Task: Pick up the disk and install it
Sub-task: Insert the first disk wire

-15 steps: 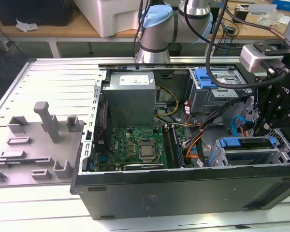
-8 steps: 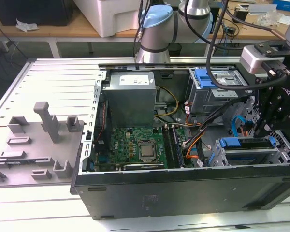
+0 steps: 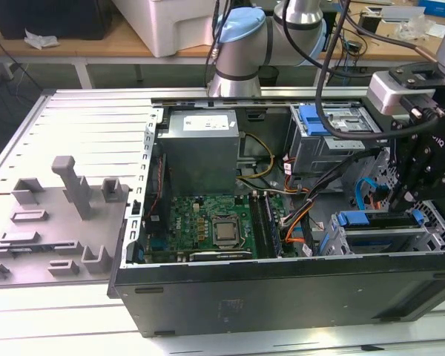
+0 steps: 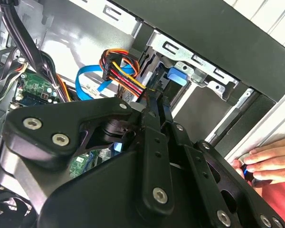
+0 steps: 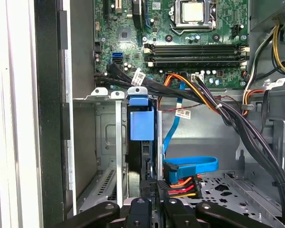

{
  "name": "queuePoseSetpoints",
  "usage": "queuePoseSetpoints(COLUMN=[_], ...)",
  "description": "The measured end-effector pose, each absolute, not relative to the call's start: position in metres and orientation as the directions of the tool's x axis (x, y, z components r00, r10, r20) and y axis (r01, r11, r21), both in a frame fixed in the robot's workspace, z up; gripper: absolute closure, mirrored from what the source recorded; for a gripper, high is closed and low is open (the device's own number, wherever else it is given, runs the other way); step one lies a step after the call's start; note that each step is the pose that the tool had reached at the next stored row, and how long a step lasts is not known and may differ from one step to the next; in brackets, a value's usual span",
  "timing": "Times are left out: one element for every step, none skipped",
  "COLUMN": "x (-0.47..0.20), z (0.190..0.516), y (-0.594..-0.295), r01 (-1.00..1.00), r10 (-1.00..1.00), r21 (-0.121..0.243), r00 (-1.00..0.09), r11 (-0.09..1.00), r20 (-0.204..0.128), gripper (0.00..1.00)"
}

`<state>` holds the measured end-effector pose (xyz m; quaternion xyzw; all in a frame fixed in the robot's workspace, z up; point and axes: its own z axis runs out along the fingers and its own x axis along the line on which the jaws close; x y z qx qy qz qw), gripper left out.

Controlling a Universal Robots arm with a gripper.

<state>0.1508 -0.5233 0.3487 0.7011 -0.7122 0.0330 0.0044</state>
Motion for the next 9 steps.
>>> queuePoseSetpoints(x=[0.1508,0.1508,0.1507,0.1508,0.1508,0.1507,0.1508,0.1507,0.1507], z=[0.3485,0.3484,0.3483,0.3481,0.3480,0.3478,0.3475,0.3473,0.3470], y=[-0.5237,-0.5239,-0.5239,-0.5240,-0.5241,-0.5241,-0.5241,-0.5241,-0.5241], r01=[-0.999,-0.999,-0.999,-0.999,-0.999,-0.999,-0.999,-0.999,-0.999], r10=[-0.998,-0.998,-0.998,-0.998,-0.998,-0.998,-0.998,-0.998,-0.998], r21=[-0.041,-0.041,-0.041,-0.041,-0.041,-0.041,-0.041,-0.041,-0.041], r00=[-0.017,-0.018,-0.018,-0.019,-0.020,-0.021,-0.021,-0.022,-0.023], r11=[0.015,0.016,0.016,0.017,0.017,0.019,0.019,0.020,0.021], r20=[0.052,0.052,0.052,0.052,0.052,0.051,0.051,0.051,0.050], gripper=[0.84,0.84,0.84,0.84,0.84,0.84,0.84,0.84,0.84])
